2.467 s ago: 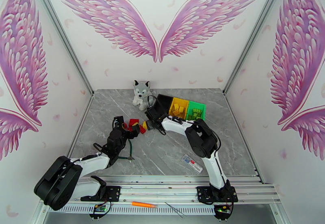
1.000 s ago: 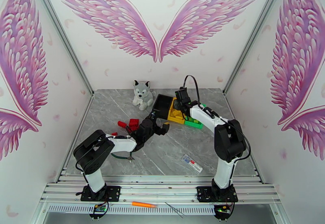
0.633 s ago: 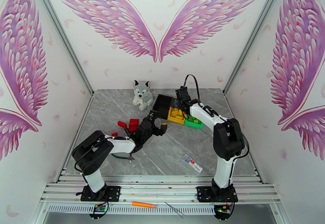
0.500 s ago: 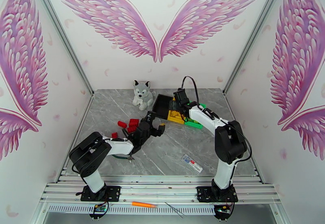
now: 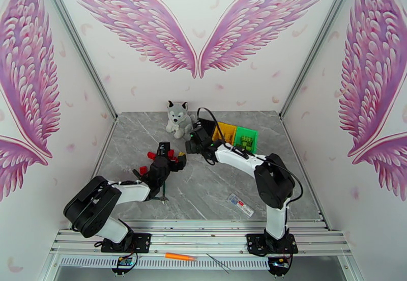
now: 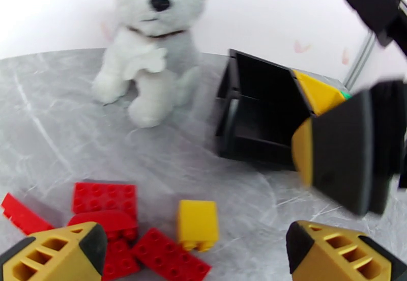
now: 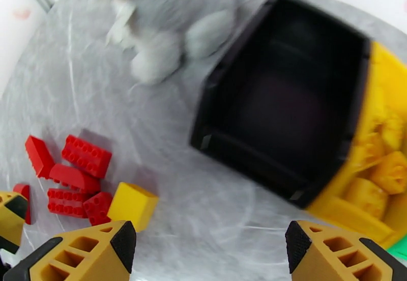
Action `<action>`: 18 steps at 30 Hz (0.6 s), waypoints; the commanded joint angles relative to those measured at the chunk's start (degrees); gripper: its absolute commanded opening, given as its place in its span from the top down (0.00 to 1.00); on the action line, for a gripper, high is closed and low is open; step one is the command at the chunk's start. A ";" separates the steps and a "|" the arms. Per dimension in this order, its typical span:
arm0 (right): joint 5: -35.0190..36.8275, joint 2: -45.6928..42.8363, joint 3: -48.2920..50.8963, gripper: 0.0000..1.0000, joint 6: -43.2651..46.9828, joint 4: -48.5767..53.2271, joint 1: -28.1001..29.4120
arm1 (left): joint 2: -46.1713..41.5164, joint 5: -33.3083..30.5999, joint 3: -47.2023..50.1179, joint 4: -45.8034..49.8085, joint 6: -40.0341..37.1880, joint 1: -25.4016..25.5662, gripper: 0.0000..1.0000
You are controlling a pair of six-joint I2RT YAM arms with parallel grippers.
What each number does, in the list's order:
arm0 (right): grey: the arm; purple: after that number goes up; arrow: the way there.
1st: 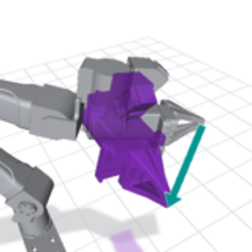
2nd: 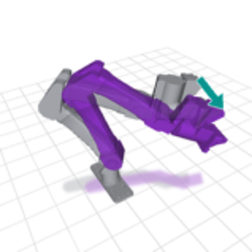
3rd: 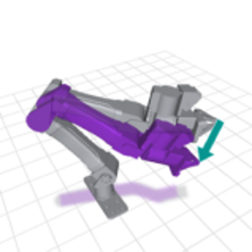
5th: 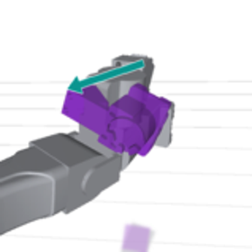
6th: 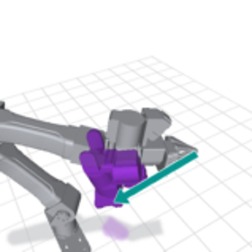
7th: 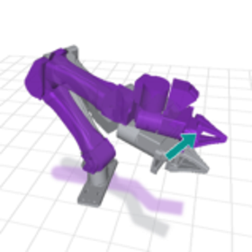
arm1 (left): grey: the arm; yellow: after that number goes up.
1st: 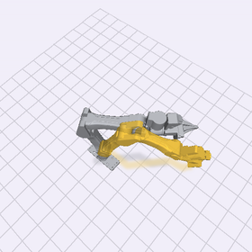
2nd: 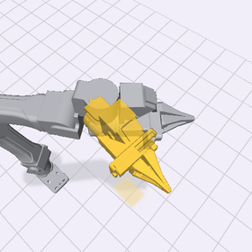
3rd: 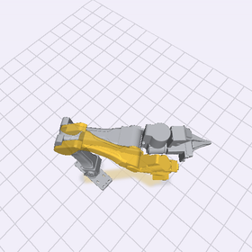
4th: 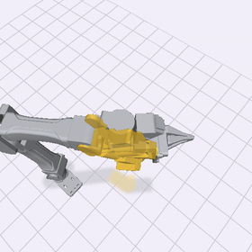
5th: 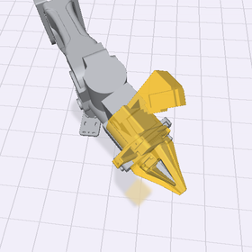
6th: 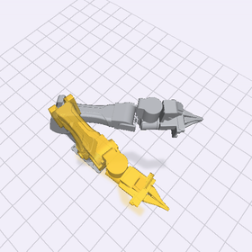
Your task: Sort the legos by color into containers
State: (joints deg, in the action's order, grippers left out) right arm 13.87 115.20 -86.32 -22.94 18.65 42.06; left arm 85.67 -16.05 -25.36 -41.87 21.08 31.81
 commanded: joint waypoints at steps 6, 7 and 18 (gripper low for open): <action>-2.87 10.40 -9.16 0.23 -2.93 0.97 2.75 | -7.98 0.52 5.68 -0.24 2.42 -3.76 0.01; -3.33 11.34 -10.14 0.23 -3.16 1.07 2.84 | -8.59 0.56 6.13 -0.13 2.43 -3.99 0.01; -0.33 17.31 -14.94 0.29 -4.48 2.54 3.33 | -15.98 -0.51 9.78 3.31 1.95 -4.94 0.01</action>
State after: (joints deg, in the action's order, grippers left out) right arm 11.84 131.11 -99.94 -26.24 20.18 44.80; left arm 71.75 -16.03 -16.80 -40.80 22.98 27.35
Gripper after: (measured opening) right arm 0.722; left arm 0.988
